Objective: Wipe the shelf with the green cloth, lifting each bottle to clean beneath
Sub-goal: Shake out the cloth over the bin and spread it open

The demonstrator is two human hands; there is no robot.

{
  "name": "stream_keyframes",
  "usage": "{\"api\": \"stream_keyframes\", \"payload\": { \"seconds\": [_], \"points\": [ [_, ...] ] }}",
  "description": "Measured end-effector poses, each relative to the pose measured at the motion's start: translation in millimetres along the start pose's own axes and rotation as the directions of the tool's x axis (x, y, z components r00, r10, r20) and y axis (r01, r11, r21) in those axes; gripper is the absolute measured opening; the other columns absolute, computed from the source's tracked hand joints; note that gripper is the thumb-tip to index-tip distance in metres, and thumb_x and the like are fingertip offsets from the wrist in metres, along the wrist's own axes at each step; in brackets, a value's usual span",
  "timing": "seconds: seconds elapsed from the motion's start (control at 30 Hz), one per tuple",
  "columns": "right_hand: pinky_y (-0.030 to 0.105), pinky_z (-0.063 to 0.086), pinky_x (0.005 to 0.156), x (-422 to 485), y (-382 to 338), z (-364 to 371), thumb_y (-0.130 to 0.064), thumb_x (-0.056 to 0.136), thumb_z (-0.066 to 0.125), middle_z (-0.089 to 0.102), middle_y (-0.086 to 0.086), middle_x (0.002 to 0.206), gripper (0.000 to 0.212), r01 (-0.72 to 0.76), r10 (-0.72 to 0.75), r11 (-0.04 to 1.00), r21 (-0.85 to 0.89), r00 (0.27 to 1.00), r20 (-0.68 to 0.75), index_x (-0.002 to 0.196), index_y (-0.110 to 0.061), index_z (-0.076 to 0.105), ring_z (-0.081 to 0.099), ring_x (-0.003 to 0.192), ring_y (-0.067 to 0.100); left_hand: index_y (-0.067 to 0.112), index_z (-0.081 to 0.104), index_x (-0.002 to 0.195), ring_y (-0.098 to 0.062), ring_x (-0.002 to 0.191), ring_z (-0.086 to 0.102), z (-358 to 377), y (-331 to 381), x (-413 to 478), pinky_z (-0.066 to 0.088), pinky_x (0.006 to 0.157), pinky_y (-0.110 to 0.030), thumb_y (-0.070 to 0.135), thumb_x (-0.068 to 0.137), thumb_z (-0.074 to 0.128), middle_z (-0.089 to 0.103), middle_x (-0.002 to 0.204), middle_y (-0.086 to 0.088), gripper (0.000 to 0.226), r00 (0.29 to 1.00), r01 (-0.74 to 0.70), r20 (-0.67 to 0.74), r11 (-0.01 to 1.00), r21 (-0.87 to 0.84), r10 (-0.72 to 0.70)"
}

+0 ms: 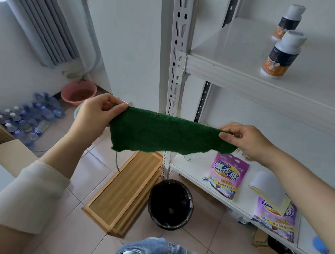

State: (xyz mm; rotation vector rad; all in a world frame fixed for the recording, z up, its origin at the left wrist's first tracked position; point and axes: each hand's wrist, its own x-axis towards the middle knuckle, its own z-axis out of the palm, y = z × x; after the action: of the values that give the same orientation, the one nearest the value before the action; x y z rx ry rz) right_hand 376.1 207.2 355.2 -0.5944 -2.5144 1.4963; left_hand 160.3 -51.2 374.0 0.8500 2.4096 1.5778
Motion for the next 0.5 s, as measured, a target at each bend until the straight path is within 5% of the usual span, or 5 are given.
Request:
{"api": "stream_keyframes", "payload": {
  "seconds": [0.23, 0.37, 0.5],
  "points": [
    [0.015, 0.053, 0.056, 10, -15, -5, 0.0, 0.077, 0.063, 0.07, -0.009, 0.061, 0.016, -0.093, 0.155, 0.916, 0.391, 0.979, -0.131, 0.076, -0.017, 0.064, 0.065, 0.06, 0.004, 0.023, 0.058, 0.074, 0.007, 0.05, 0.056, 2, 6, 9, 0.042, 0.045, -0.006, 0.024, 0.086, 0.059, 0.061, 0.051, 0.022, 0.012, 1.0, 0.01, -0.027, 0.995, -0.1, -0.013],
    [0.019, 0.051, 0.053, 12, -27, 1, -0.008, 0.08, 0.064, 0.063, 0.003, 0.07, 0.008, -0.252, 0.358, 0.828, 0.501, 0.925, -0.126, 0.075, -0.013, 0.061, 0.06, 0.058, 0.011, 0.016, 0.057, 0.073, 0.002, 0.048, 0.06, 12, 15, 7, 0.049, 0.045, -0.014, 0.026, 0.085, 0.061, 0.063, 0.057, 0.008, 0.015, 0.994, 0.111, 0.042, 0.976, -0.188, -0.105],
    [0.015, 0.048, 0.042, 11, -55, 21, -0.007, 0.08, 0.064, 0.063, -0.004, 0.051, 0.01, -0.222, 0.372, 0.781, 0.583, 0.916, -0.149, 0.073, -0.011, 0.06, 0.06, 0.045, 0.005, 0.011, 0.056, 0.073, -0.007, 0.053, 0.066, 38, 47, -10, 0.052, 0.048, -0.018, 0.022, 0.085, 0.061, 0.067, 0.055, 0.005, 0.017, 0.988, 0.117, 0.131, 0.946, -0.302, -0.08]
  ]
}}
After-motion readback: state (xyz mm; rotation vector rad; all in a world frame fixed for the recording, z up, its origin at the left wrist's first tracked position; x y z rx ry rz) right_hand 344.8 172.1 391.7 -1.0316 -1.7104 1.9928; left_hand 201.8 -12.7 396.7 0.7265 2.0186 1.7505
